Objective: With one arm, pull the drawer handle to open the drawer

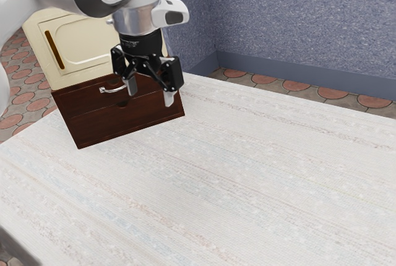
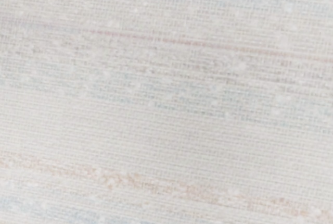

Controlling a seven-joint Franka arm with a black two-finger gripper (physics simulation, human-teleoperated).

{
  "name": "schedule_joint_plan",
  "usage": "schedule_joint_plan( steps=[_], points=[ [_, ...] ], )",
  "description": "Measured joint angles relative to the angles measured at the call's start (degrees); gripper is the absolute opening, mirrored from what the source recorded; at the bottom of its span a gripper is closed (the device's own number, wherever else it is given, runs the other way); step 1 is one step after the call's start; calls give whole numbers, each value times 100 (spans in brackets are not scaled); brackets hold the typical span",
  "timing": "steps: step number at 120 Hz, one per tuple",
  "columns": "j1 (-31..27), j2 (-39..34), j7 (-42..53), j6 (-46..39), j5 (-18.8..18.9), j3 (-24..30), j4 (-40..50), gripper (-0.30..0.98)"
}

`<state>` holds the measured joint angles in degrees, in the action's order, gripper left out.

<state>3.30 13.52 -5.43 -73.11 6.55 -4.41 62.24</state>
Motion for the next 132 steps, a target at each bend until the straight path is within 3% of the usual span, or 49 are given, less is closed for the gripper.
schedule_joint_plan(
  steps=[42, 55, 73, 93, 111, 132],
  points=[
    [-151, 58, -102, -282, -31, -39, 7, 69],
    [-238, -248, -82, -464, 38, -68, 748, 69],
    [-333, -649, 147, -1082, 462, -131, 1622, 69],
    [-573, -1174, 671, -2254, 676, -326, 2789, 69],
    [-979, -1139, 1311, -3119, 706, -372, 2913, 69],
    [-1145, -1121, 2048, -3534, 741, -378, 3025, 69]
  ],
)
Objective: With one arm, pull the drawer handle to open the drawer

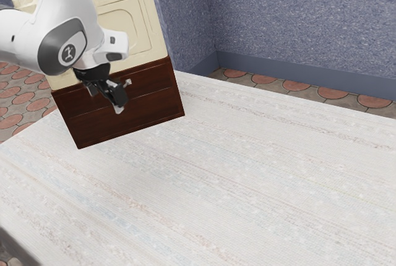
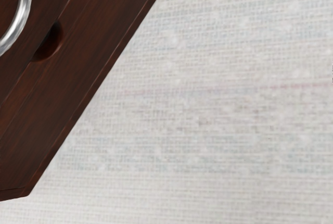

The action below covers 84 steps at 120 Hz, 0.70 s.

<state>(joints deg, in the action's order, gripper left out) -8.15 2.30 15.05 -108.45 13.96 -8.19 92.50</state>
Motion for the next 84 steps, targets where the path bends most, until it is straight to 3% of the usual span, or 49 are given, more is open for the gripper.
schedule_joint_plan(
  steps=[70, 84],
  points=[
    [-455, 584, 2755, -847, 144, 10, -114, 60],
    [-512, 756, 3081, -975, 75, 10, -299, 51]
  ],
)
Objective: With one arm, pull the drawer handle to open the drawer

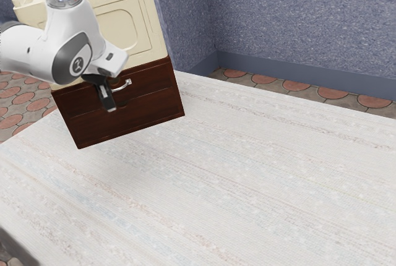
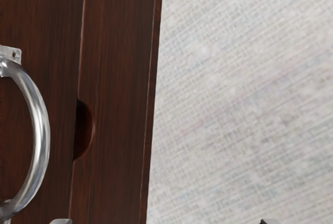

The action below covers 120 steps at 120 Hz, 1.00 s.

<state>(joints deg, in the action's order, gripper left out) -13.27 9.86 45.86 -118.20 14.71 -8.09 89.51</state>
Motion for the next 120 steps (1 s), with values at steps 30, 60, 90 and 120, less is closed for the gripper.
schedule_joint_plan(
  steps=[30, 60, 90, 120],
  points=[
    [-94, 431, 535, -299, -70, 8, -445, 22],
    [-270, 766, 976, -449, -269, 17, -829, 15],
    [-394, 935, 1342, -607, -483, 16, -906, 13],
    [-384, 1015, 1595, -729, -640, 0, -867, 5]
  ],
)
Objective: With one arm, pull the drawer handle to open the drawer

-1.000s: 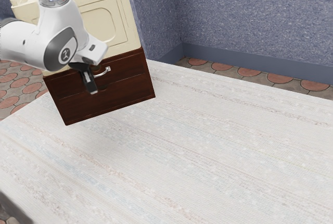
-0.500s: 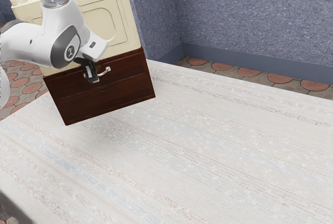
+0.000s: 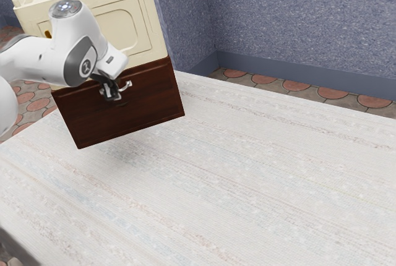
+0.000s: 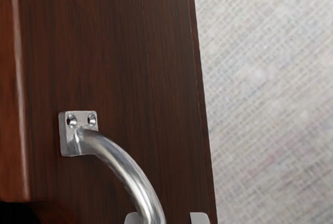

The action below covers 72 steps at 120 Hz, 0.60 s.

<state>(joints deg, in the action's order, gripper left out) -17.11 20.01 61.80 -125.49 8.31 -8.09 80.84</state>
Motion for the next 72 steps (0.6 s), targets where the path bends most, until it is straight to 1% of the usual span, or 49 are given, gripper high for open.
schedule_joint_plan(
  steps=[7, 14, 23, 58, 72],
  points=[
    [44, -60, 42, -22, -14, -20, 81, 1],
    [290, -151, 79, -77, -58, -293, 239, -3],
    [412, -212, 116, -147, -98, -427, 341, -5],
    [576, -1007, 169, -499, -130, -458, 1339, -10],
    [615, -1132, 136, -596, -124, -447, 1536, -10]
  ],
)
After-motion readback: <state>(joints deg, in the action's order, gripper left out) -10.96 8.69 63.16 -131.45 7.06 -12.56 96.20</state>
